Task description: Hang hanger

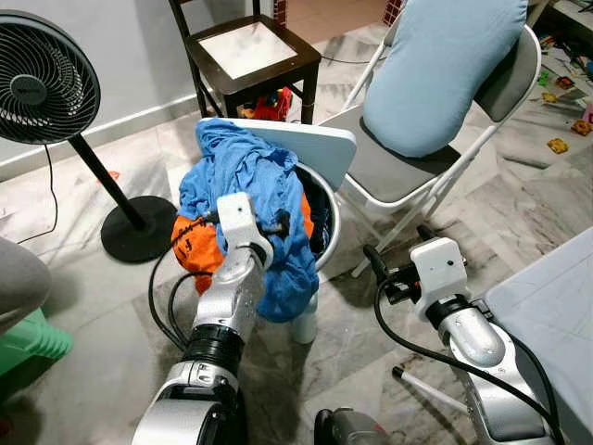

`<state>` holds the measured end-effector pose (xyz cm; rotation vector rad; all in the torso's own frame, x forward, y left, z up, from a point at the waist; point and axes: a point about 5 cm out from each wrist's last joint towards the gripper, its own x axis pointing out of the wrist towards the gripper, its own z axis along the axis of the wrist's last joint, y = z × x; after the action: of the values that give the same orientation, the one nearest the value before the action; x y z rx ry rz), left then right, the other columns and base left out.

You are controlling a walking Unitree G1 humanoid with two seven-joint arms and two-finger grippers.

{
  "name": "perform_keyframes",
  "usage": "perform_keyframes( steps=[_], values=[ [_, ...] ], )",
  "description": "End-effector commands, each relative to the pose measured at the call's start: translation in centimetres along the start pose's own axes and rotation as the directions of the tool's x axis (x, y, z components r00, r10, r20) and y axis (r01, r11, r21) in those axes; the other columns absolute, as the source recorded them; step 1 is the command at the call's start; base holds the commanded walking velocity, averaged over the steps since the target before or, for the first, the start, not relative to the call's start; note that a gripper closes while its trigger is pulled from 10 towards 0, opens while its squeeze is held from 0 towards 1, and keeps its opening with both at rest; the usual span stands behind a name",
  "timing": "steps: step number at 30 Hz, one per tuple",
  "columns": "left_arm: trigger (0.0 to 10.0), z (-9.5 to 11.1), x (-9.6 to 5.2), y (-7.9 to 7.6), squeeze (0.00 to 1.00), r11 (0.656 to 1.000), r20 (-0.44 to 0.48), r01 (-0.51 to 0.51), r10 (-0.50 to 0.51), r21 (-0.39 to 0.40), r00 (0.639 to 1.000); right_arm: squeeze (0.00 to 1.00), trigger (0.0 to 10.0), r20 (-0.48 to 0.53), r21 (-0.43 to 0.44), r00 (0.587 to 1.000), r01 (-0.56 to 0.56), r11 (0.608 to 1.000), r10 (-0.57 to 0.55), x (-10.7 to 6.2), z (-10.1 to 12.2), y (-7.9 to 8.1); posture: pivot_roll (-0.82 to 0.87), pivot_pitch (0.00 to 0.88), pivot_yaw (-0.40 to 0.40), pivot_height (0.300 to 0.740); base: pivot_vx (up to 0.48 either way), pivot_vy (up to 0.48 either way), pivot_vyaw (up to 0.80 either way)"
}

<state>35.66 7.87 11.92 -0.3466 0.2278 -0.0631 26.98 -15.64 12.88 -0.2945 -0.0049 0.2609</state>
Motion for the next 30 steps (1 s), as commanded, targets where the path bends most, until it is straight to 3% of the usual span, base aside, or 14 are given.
perform_keyframes(
  steps=[1,7,14,21,30],
  values=[
    [10.0,-2.7,-1.0,-2.4,0.00,0.997,-0.082,0.030,-0.036,-0.071,0.996,0.00,10.0,-0.009,0.002,1.000,-0.001,1.000,0.001,-0.3,-0.1,0.1,-0.17,0.242,-0.036,0.740,0.000,0.000,0.00],
    [10.0,-4.3,-1.5,-2.6,0.00,0.994,-0.172,0.014,-0.032,-0.110,0.985,0.00,10.0,-0.005,0.000,1.000,-0.004,1.000,0.004,0.0,0.0,0.1,-0.17,0.239,-0.035,0.740,0.000,0.000,0.00],
    [10.0,-3.8,-1.7,-3.9,0.00,0.991,-0.180,0.054,-0.076,-0.121,0.981,0.00,10.0,-0.005,-0.002,1.000,0.000,1.000,0.000,-0.1,-0.1,0.0,-0.18,0.235,-0.030,0.740,0.000,0.000,0.00],
    [10.0,-3.7,-2.3,-3.9,0.00,0.992,-0.213,0.044,-0.068,-0.118,0.975,0.00,10.0,-0.006,-0.002,1.000,-0.001,1.000,0.001,-0.1,-0.1,0.2,-0.17,0.234,-0.026,0.740,0.000,0.000,0.00],
    [10.0,-3.0,-4.0,-3.4,0.00,0.991,-0.241,0.033,-0.064,-0.132,0.968,0.00,10.0,-0.012,-0.003,1.000,-0.006,1.000,0.006,0.0,-0.3,0.2,-0.15,0.235,-0.023,0.740,0.000,0.000,0.00]
  ],
)
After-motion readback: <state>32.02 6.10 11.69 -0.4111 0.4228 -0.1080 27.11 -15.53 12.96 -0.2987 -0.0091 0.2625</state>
